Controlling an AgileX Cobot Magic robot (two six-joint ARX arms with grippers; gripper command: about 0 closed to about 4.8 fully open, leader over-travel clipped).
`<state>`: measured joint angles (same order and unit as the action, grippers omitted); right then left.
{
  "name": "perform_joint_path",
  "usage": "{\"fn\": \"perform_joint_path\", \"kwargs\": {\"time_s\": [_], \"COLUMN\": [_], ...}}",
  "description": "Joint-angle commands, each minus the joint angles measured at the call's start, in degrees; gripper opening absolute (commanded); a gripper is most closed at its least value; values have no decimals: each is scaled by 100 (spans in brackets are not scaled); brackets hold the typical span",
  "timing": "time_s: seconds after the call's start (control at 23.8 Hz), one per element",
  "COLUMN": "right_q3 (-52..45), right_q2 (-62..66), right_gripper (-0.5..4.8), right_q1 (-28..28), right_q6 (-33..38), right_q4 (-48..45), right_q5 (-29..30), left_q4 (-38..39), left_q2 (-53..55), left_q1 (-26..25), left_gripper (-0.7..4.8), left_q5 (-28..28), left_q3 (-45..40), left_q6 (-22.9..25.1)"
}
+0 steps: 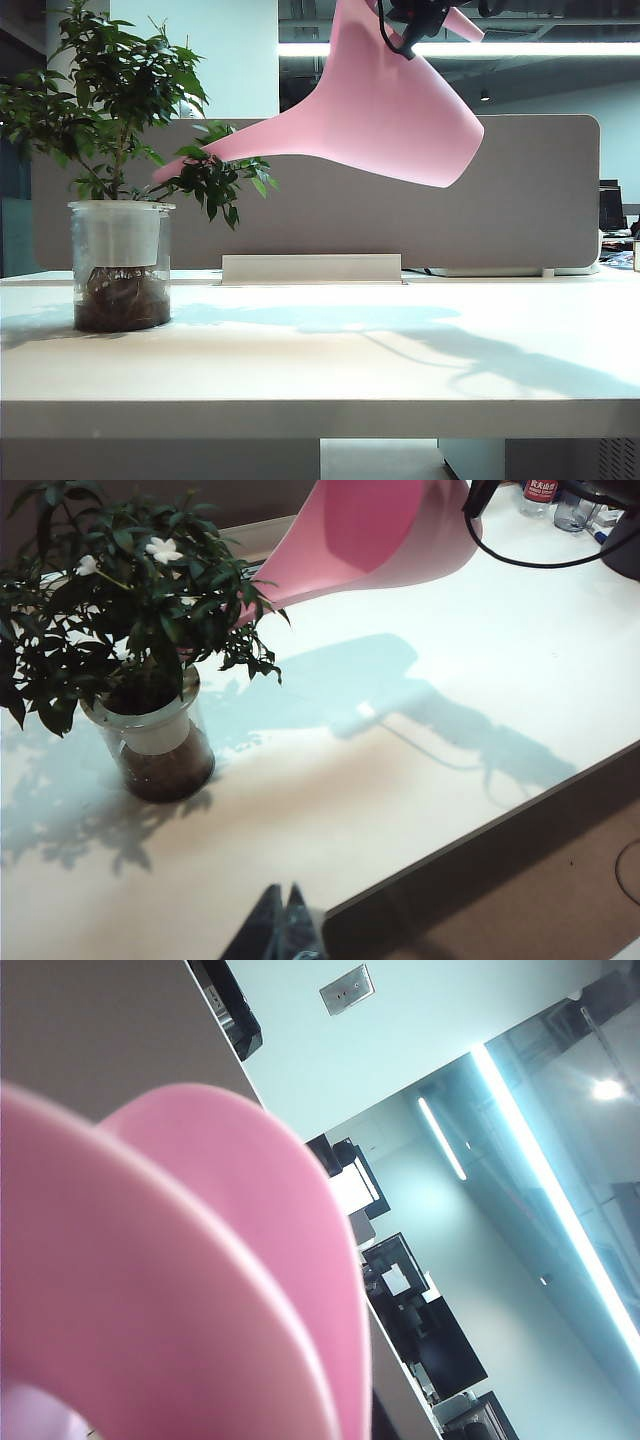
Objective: Pick up the watering can from the table, water the potted plant, and put the can back.
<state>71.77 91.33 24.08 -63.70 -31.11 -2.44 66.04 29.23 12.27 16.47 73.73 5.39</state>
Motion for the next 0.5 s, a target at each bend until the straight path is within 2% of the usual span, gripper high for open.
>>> {"fn": "perform_joint_path", "kwargs": {"time_s": [0.04,0.34,0.5], "right_q3": [184,319,310], "right_q2": [-63,-61,-63], "right_gripper": [-6,-6,-6], "right_q1": [13,15,15], "right_q6": [0,55,330], "right_q4": [-396,-299,4], "right_q5": [0,-52,-221], "left_q4": [-35,-37,-37], "left_q2": [-2,-4,-4], "left_q1": [-7,-7,-7], "left_gripper": [-5,-5,-5], "left_q5": [28,28,28], "left_q3": [15,15,15], "left_q6": [17,17,17]}}
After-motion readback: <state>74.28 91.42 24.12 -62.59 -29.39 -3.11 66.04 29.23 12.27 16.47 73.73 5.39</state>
